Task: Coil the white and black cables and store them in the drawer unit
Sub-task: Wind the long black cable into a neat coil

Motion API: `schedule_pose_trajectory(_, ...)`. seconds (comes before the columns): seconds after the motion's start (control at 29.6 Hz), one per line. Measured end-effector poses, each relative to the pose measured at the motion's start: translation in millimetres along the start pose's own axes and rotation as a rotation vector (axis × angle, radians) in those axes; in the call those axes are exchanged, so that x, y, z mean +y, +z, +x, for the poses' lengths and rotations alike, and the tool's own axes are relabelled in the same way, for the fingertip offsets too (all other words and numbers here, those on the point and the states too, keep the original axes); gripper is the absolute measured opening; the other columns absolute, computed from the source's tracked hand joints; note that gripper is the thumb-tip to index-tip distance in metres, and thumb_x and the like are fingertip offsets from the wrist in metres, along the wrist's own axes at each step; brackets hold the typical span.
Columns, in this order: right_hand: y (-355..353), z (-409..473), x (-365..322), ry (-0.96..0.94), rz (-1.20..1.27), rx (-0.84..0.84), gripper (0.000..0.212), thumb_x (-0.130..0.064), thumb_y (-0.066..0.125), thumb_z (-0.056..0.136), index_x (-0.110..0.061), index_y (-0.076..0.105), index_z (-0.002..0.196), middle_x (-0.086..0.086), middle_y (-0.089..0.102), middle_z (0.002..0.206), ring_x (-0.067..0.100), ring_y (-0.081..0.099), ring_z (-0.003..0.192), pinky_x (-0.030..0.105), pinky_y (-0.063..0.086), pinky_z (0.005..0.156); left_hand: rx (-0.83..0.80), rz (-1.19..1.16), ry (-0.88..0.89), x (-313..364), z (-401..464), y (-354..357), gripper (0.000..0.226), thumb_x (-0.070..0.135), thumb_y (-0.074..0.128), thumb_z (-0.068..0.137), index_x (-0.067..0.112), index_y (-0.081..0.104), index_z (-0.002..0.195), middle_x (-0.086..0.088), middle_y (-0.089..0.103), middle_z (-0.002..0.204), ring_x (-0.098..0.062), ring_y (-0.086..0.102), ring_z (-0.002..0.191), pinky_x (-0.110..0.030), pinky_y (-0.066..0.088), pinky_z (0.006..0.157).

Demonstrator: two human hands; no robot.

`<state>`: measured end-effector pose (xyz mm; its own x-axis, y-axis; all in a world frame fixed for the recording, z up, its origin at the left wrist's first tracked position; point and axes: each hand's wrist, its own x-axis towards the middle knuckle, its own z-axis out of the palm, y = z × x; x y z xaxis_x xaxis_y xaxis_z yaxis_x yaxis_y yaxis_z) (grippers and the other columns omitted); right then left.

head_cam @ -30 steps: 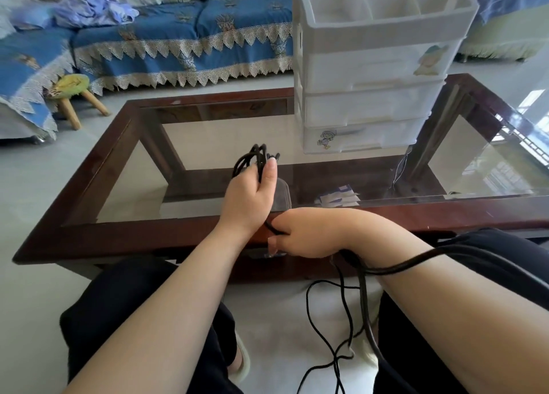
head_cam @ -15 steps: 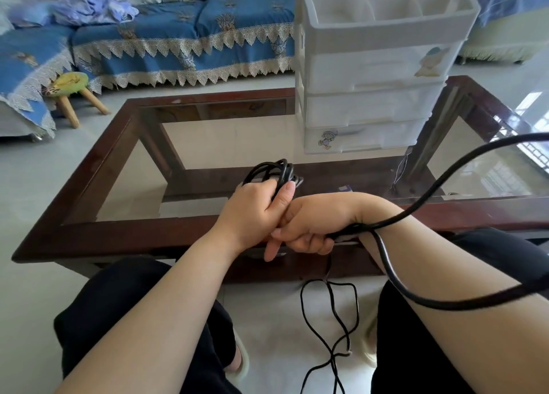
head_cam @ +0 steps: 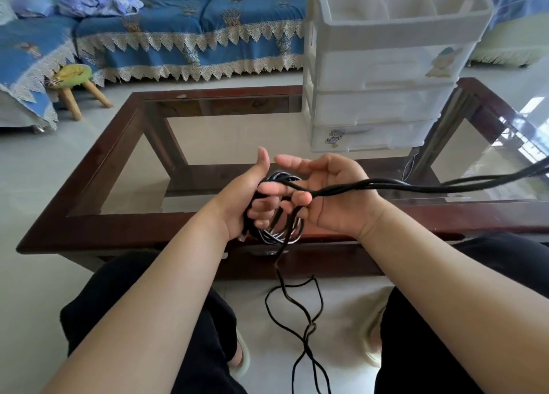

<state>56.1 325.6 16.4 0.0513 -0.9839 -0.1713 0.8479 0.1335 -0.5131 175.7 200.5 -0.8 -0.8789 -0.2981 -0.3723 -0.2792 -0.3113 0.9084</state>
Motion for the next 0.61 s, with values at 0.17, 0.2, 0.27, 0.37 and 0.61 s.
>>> schedule_pose_trajectory(0.17,-4,0,-4,-0.038,0.037,0.179,0.042,-0.019,0.032,0.085,-0.004,0.054,0.117,0.023,0.07,0.083,0.006,0.041,0.031,0.019,0.046,0.04,-0.233,-0.112,0.03,2,-4,3,0.062,0.07,0.053,0.067,0.01,0.06,0.081,0.008,0.031,0.044,0.0,0.023,0.032,-0.015,0.022,0.036)
schedule_pose_trajectory(0.2,-6,0,-7,-0.013,0.047,0.216,0.039,-0.02,0.03,0.088,-0.003,0.054,0.114,0.02,0.069,0.078,0.004,0.038,0.029,0.017,0.041,0.035,-0.256,-0.122,0.038,2,-4,2,0.05,0.065,0.064,0.066,0.015,0.061,0.074,0.011,0.032,0.043,0.001,0.024,0.032,-0.015,0.023,0.036)
schedule_pose_trajectory(0.27,-11,-1,-16,-0.008,0.103,0.263,0.038,-0.028,0.025,0.096,-0.003,0.051,0.108,0.011,0.063,0.067,0.004,0.035,0.03,0.014,0.031,0.029,-0.249,-0.16,0.023,3,-3,-2,0.05,0.054,0.082,0.06,0.017,0.05,0.071,0.011,0.031,0.042,0.001,0.026,0.03,-0.015,0.026,0.034)
schedule_pose_trajectory(0.37,-11,-4,-28,-0.091,0.0,0.31,0.039,-0.043,0.04,0.092,-0.006,0.05,0.1,0.001,0.05,0.064,0.005,0.031,0.039,0.015,0.017,0.034,-0.217,-0.252,0.015,4,-4,-10,0.051,0.049,0.084,0.061,0.018,0.045,0.067,0.012,0.031,0.039,0.0,0.027,0.029,-0.015,0.029,0.032)
schedule_pose_trajectory(0.61,1,-13,-14,-0.028,-1.237,0.453,0.037,-0.056,0.073,0.069,-0.023,0.058,0.072,-0.011,0.036,0.053,0.008,0.029,0.046,0.021,0.023,0.04,-0.334,-0.412,0.035,-2,-9,-1,0.041,0.051,0.077,0.069,0.016,0.055,0.064,0.012,0.035,0.036,0.0,0.032,0.026,-0.014,0.03,0.03)
